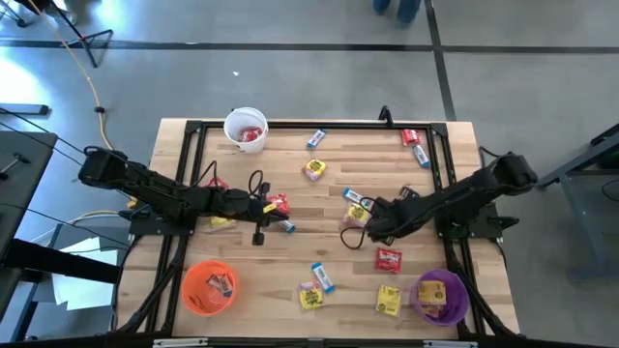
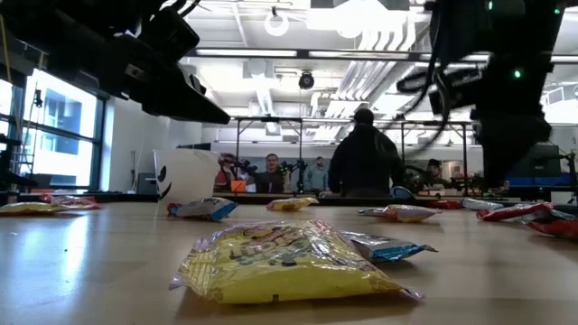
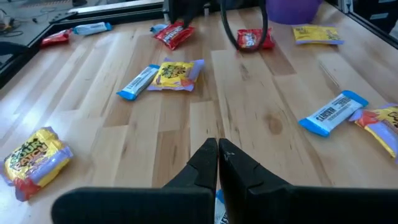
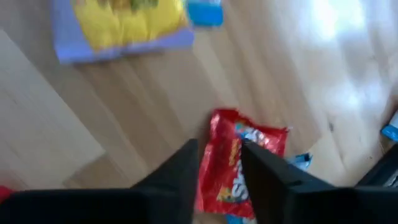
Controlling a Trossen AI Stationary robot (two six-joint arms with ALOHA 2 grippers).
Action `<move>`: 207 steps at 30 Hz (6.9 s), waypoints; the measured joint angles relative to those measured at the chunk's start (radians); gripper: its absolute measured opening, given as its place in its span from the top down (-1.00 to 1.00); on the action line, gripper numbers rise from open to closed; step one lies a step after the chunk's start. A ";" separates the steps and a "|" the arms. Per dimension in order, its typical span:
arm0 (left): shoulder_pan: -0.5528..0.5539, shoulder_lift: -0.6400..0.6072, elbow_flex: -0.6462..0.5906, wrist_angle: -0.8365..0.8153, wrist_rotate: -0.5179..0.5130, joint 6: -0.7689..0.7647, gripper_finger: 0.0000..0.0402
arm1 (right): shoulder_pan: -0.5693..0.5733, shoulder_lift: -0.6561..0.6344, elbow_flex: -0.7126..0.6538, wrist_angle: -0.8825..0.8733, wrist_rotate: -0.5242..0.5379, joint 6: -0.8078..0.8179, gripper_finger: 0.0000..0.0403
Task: Sort candy
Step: Put the red candy into the white bucket, then put the yellow candy into the purple bucket
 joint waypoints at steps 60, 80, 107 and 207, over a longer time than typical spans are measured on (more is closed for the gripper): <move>-0.031 0.307 0.071 0.465 -0.001 0.154 0.45 | 0.149 0.054 0.058 0.876 0.338 -0.582 1.00; -0.073 0.407 0.237 0.402 -0.102 0.238 0.45 | 0.148 0.054 0.057 0.994 0.296 -0.646 1.00; 0.043 -0.107 0.247 -0.360 -0.598 0.187 0.98 | 0.148 0.054 0.057 0.899 0.401 -0.601 0.07; -0.083 -0.395 -0.103 0.028 -0.240 0.124 1.00 | 0.006 0.051 -0.182 0.716 0.122 -0.257 0.02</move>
